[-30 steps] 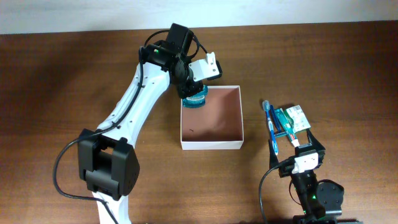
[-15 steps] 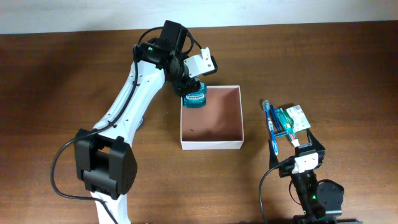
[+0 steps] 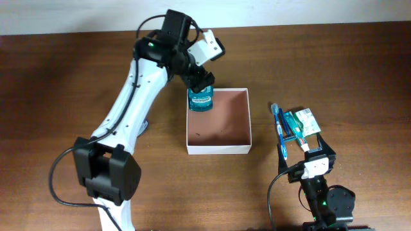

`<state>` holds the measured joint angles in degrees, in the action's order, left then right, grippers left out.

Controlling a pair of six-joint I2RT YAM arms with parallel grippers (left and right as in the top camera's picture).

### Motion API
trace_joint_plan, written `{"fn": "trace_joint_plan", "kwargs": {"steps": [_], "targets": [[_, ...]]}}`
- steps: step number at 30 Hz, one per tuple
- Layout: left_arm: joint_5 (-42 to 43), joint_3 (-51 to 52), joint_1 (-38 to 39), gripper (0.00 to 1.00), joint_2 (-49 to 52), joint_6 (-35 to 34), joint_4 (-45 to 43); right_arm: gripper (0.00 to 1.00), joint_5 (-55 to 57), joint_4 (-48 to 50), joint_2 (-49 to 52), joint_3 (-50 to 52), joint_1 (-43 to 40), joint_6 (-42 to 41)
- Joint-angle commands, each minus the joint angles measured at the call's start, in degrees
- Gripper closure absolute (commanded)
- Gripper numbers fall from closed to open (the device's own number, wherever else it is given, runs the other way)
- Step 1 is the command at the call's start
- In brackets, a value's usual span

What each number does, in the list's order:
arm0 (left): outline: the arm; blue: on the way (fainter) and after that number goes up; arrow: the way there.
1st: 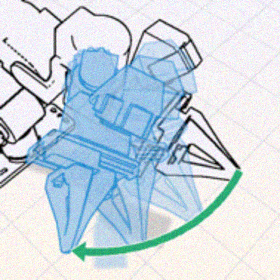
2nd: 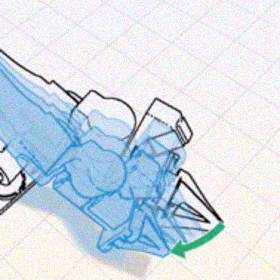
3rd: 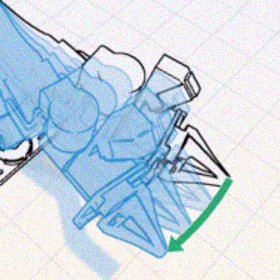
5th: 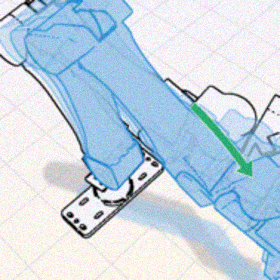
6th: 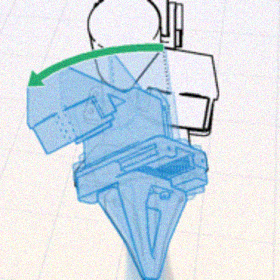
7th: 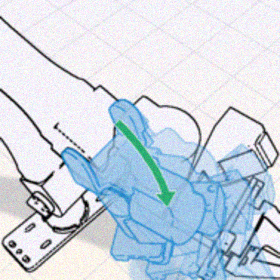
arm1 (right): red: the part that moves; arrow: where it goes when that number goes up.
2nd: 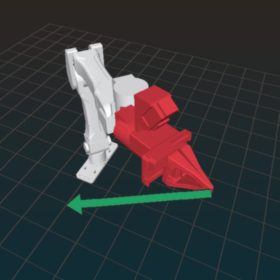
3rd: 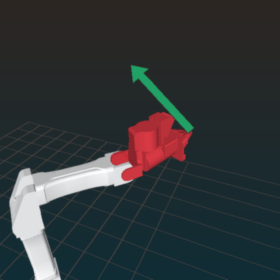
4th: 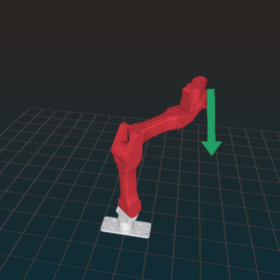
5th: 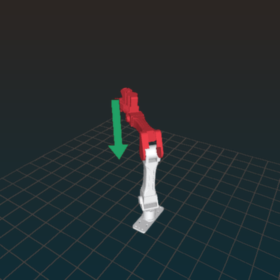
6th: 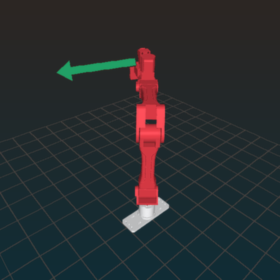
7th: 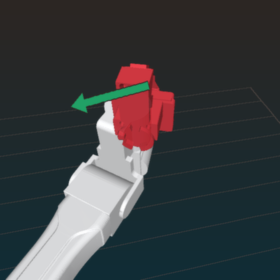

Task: Pack container
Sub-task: 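Lower the Listerine into the box's back-left corner and open the left gripper, then move the left gripper down onto the soap pump bottle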

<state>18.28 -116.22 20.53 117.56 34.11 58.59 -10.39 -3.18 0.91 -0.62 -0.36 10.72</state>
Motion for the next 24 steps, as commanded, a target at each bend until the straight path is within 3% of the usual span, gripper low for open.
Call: {"fn": "trace_joint_plan", "kwargs": {"steps": [1, 7, 14, 18, 24], "targets": [[1.0, -2.5, -5.9, 0.06, -5.0, -11.0, 6.3, 0.02, 0.3, -0.3, -0.5, 0.3, -0.5, -0.2], [0.3, -2.4, -16.6, 0.01, -7.6, -11.2, 25.0, 0.02, 0.3, -0.3, -0.5, 0.3, -0.5, -0.2], [-1.1, -1.9, -23.4, 0.01, -7.6, -12.3, 27.2, 0.02, 0.3, -0.3, -0.5, 0.3, -0.5, -0.2], [-1.7, 0.7, -23.5, 0.01, -7.6, -12.2, 30.1, 0.02, 0.3, -0.3, -0.5, 0.3, -0.5, -0.2], [-7.2, 11.9, -23.5, 0.01, -7.7, -13.9, 23.9, 0.02, 0.3, -0.3, -0.5, 0.3, -0.5, -0.2]]}}
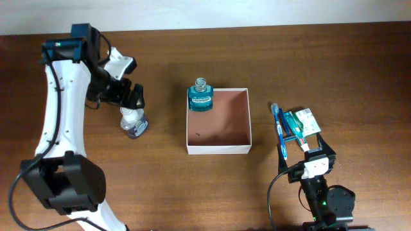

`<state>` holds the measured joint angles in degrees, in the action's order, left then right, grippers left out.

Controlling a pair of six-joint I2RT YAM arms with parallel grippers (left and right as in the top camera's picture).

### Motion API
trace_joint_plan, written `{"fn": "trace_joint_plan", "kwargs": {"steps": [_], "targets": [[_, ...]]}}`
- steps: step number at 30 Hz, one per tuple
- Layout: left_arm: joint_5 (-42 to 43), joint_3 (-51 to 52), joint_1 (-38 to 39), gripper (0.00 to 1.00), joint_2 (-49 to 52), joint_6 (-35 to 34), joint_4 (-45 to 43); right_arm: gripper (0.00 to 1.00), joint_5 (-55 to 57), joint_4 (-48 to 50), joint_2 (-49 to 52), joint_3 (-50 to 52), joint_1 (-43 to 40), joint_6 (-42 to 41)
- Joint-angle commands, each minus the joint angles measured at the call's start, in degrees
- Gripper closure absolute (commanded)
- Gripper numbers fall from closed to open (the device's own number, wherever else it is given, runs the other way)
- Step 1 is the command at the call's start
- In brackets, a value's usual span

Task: Pack container
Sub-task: 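Move the left gripper down onto the soap pump bottle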

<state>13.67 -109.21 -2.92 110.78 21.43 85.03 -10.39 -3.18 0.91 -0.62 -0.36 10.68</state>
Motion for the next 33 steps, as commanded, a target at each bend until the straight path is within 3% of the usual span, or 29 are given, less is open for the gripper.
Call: {"fn": "trace_joint_plan", "kwargs": {"steps": [1, 9, 17, 21, 28, 33], "targets": [[-2.6, 6.1, -0.1, 0.01, -0.9, -1.2, -3.4, 0.02, 0.3, -0.3, -0.5, 0.3, -0.5, -0.2], [-3.3, 11.1, 1.4, 0.01, -4.2, 0.0, -10.0, 0.02, 0.3, -0.3, -0.5, 0.3, -0.5, -0.2], [-18.1, 15.3, 8.5, 0.01, -5.8, -2.5, -12.7, 0.02, 0.3, -0.3, -0.5, 0.3, -0.5, -0.2], [-27.5, 15.4, 11.5, 0.01, -5.8, -7.5, -14.7, 0.01, 0.3, -0.3, -0.5, 0.3, -0.5, -0.2], [-26.9, 15.4, 10.0, 0.01, -5.8, -9.6, -16.5, 0.02, 0.3, -0.3, -0.5, 0.3, -0.5, -0.2], [-20.0, 15.4, 8.3, 0.01, -5.8, -9.4, -20.1, 0.02, 0.3, -0.3, -0.5, 0.3, -0.5, -0.2]]}}
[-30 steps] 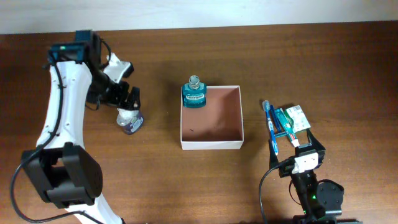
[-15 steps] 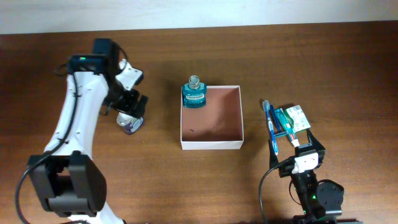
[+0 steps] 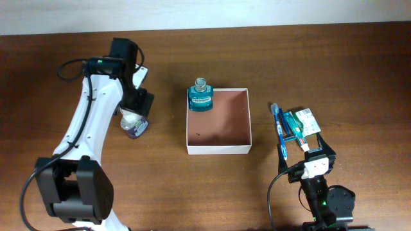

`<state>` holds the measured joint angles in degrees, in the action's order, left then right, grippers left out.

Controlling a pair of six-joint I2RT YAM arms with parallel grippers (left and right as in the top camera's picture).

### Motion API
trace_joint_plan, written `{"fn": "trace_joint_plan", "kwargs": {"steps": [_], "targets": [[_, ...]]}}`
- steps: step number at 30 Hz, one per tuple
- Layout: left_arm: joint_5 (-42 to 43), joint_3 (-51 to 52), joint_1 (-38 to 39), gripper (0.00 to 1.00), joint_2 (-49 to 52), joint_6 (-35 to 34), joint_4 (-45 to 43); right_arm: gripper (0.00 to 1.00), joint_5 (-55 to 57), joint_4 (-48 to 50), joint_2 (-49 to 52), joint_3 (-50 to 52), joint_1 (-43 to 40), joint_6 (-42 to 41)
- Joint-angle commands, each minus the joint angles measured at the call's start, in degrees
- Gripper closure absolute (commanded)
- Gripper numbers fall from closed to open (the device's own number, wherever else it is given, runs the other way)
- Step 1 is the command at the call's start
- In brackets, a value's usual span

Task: Pack container
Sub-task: 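Move the left gripper down onto the soap pump bottle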

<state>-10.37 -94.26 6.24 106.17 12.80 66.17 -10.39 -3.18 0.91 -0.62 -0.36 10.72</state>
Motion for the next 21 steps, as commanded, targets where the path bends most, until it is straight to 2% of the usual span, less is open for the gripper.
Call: {"fn": "trace_joint_plan", "kwargs": {"steps": [1, 8, 12, 13, 15, 16, 18, 19, 21], "targets": [[3.9, 0.4, -0.9, 0.01, -1.2, -0.7, -1.7, 0.02, 0.3, -0.3, -0.5, 0.3, -0.5, -0.2], [3.9, 0.4, -0.9, 0.01, -1.2, 0.6, -4.7, 0.02, 0.3, -0.3, -0.5, 0.3, -0.5, -0.2], [3.5, 0.4, -1.2, 0.04, -1.2, 1.6, -5.5, 0.02, 0.3, -0.3, -0.5, 0.3, -0.5, -0.2], [3.5, 0.4, -1.4, 0.09, -1.2, 2.3, -5.4, 0.02, 0.3, -0.3, -0.5, 0.3, -0.5, -0.2], [3.5, 0.4, -2.1, 0.11, -1.2, 3.5, -5.3, 0.02, 0.3, -0.3, -0.5, 0.3, -0.5, -0.2], [3.6, 0.4, -2.4, 0.16, -1.2, 3.6, -5.3, 0.02, 0.3, -0.3, -0.5, 0.3, -0.5, -0.2], [4.7, 0.4, -3.2, 0.37, -1.2, 5.1, -5.4, 0.02, 0.3, -0.3, -0.5, 0.3, -0.5, -0.2], [6.8, 0.4, -3.8, 0.43, -1.2, 6.5, -5.5, 0.02, 0.3, -0.3, -0.5, 0.3, -0.5, -0.2], [11.5, 0.4, -4.7, 0.41, -1.2, 9.3, -5.5, 0.02, 0.3, -0.3, -0.5, 0.3, -0.5, -0.2]]}}
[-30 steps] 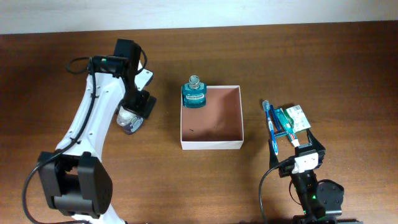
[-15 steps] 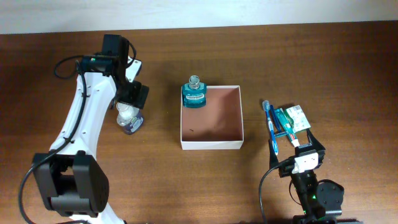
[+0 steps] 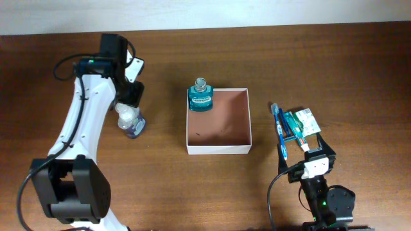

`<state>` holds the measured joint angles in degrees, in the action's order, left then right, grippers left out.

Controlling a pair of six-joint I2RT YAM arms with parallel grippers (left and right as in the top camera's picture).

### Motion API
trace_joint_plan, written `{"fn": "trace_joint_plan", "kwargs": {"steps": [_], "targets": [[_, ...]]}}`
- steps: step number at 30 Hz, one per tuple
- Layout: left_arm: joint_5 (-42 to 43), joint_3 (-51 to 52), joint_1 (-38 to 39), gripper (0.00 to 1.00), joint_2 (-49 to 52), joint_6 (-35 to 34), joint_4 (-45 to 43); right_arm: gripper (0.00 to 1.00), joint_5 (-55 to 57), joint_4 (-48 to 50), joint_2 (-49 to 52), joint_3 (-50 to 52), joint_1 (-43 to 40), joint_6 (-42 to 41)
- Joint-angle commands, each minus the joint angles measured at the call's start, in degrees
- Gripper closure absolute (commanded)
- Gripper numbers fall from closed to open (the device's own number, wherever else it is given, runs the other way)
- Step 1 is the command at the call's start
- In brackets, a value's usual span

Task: Pack container
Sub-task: 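Move the left gripper down onto the soap pump bottle, then close the left gripper around the soap bottle's pump head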

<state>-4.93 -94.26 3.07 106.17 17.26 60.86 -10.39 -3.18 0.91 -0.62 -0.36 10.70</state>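
A white box (image 3: 218, 149) with a brown floor stands mid-table. In its far left corner a teal bottle (image 3: 200, 97) stands upright. At the left lies a small clear bottle (image 3: 130, 123) with a white top and a purplish base. My left gripper (image 3: 130, 102) hovers right over that bottle's top; its fingers are hidden under the wrist. A blue toothbrush (image 3: 279, 128) and a green-and-white packet (image 3: 302, 122) lie right of the box. My right gripper (image 3: 313, 151) rests just in front of them, holding nothing that I can see.
The left arm's white links (image 3: 80, 135) reach from the front left edge up across the table's left side. The right arm's base (image 3: 327, 202) sits at the front right edge. Dark wood table (image 3: 192, 192) lies all around the box.
My left wrist has shifted a little up and to the left above the small bottle. The bottle's white top now sits slightly further left. The right arm has not moved.
My left gripper was at the teal bottle in the box's far left corner. Then it was over at the small bottle on the left, with the teal bottle left standing in the box. It has stayed over the small bottle since, shifting slightly.
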Motion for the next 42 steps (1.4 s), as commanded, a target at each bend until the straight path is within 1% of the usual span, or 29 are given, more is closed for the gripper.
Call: {"fn": "trace_joint_plan", "kwargs": {"steps": [1, 3, 7, 11, 13, 18, 27, 32, 37, 42], "targets": [[8.3, 0.4, -1.9, 0.36, -1.2, 6.0, -0.2, 0.02, 0.3, -0.3, -0.5, 0.3, -0.5, -0.2], [11.1, 0.4, -2.9, 0.31, -1.2, 7.7, -0.2, 0.02, 0.3, -0.3, -0.5, 0.3, -0.5, -0.2], [11.2, 0.4, -3.8, 0.30, -1.2, 7.8, -0.4, 0.02, 0.3, -0.3, -0.5, 0.3, -0.5, -0.2], [11.2, 0.4, -4.6, 0.30, -1.2, 7.7, -1.2, 0.02, 0.3, -0.3, -0.5, 0.3, -0.5, -0.2], [11.3, 0.4, -4.7, 0.34, -1.2, 7.7, -1.5, 0.02, 0.3, -0.3, -0.5, 0.3, -0.5, -0.2], [11.1, 0.4, -4.7, 0.36, -1.2, 7.1, -2.1, 0.02, 0.3, -0.3, -0.5, 0.3, -0.5, -0.2], [4.2, 0.4, -4.7, 0.41, -1.2, -1.8, -3.1, 0.02, 0.3, -0.3, -0.5, 0.3, -0.5, -0.2], [3.6, 0.4, -4.7, 0.42, -1.2, -4.7, -2.8, 0.02, 0.3, -0.3, -0.5, 0.3, -0.5, -0.2], [3.6, 0.4, -4.7, 0.40, -2.1, -6.2, 0.5, 0.02, 0.3, -0.3, -0.5, 0.3, -0.5, -0.2], [3.7, 0.4, -4.7, 0.40, -4.1, -11.3, 4.6, 0.02, 0.3, -0.3, -0.5, 0.3, -0.5, -0.2]]}}
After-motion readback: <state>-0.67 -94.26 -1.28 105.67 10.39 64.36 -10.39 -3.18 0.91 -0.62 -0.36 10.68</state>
